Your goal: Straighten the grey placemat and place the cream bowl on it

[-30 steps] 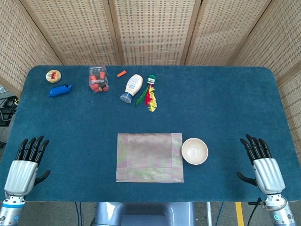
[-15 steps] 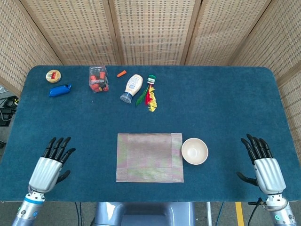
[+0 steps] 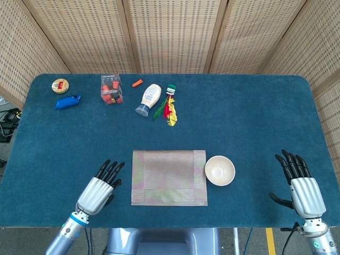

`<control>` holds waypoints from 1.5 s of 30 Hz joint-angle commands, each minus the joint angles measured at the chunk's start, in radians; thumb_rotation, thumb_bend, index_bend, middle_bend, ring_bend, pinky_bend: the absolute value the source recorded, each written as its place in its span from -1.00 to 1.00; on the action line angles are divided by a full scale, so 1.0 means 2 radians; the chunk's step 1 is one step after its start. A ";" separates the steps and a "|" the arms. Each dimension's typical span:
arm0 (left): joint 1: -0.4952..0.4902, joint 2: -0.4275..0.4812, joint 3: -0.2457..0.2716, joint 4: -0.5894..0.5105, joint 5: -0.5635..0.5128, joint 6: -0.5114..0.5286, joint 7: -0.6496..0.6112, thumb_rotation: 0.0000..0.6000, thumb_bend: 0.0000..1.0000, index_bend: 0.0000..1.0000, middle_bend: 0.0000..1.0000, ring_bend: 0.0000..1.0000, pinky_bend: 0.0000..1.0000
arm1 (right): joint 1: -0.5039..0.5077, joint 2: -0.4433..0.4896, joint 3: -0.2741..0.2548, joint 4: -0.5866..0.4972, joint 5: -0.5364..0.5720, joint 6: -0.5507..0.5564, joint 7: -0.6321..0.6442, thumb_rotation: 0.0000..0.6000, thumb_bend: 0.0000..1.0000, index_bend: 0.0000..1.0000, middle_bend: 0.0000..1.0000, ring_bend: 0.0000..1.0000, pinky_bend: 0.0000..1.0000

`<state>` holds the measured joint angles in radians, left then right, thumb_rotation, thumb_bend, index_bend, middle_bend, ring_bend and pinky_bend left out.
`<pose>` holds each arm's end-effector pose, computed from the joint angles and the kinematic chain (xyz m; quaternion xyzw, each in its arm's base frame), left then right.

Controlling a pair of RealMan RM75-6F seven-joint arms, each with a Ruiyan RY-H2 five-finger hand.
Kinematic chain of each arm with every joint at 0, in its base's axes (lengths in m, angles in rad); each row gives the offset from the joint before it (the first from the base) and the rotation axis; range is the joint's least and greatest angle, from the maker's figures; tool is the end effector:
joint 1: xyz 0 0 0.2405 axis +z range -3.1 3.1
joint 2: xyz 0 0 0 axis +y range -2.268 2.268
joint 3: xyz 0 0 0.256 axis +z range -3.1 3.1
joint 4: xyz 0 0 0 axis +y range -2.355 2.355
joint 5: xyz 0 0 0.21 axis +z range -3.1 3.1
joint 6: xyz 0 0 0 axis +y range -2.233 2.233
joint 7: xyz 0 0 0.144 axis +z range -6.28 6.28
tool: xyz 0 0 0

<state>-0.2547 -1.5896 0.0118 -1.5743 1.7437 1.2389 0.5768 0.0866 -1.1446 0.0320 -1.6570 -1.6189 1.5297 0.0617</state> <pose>-0.1864 0.1840 -0.0222 -0.7819 -0.2348 -0.3841 0.4312 -0.2825 -0.1756 0.1448 0.5990 -0.3924 0.4557 0.5287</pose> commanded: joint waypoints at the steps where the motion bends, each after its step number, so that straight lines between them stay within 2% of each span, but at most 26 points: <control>1: -0.010 -0.023 0.000 0.018 -0.013 -0.016 0.016 1.00 -0.56 -0.08 -1.00 -1.00 -1.00 | 0.000 0.000 0.000 0.000 0.001 -0.001 0.001 1.00 -0.69 -0.83 -1.00 -1.00 -1.00; 11: -0.018 -0.065 0.009 0.061 -0.031 -0.035 0.027 1.00 -0.56 -0.02 -1.00 -1.00 -1.00 | 0.000 0.000 0.000 0.000 -0.001 0.001 0.002 1.00 -0.69 -0.82 -1.00 -1.00 -1.00; 21: -0.028 -0.094 0.015 0.077 -0.038 -0.042 0.030 1.00 -0.54 0.05 -1.00 -1.00 -1.00 | 0.000 0.001 0.001 0.001 0.000 0.002 0.010 1.00 -0.69 -0.82 -1.00 -1.00 -1.00; 25: -0.030 -0.100 0.018 0.079 -0.041 -0.044 0.035 1.00 -0.51 0.05 -1.00 -1.00 -1.00 | 0.000 0.002 0.002 0.002 0.000 0.002 0.013 1.00 -0.69 -0.82 -1.00 -1.00 -1.00; 29: -0.031 -0.105 0.021 0.081 -0.045 -0.045 0.037 1.00 -0.40 0.05 -1.00 -1.00 -1.00 | 0.000 0.003 0.001 0.002 -0.003 0.004 0.017 1.00 -0.69 -0.82 -1.00 -1.00 -1.00; 45: -0.038 -0.107 0.027 0.075 -0.053 -0.042 0.034 1.00 -0.33 0.06 -1.00 -1.00 -1.00 | 0.000 0.004 0.000 0.000 -0.004 0.004 0.018 1.00 -0.69 -0.81 -1.00 -1.00 -1.00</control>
<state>-0.3293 -1.8035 0.0656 -1.4255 1.6383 1.1553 0.6430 0.0858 -1.1365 0.0320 -1.6568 -1.6266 1.5382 0.0983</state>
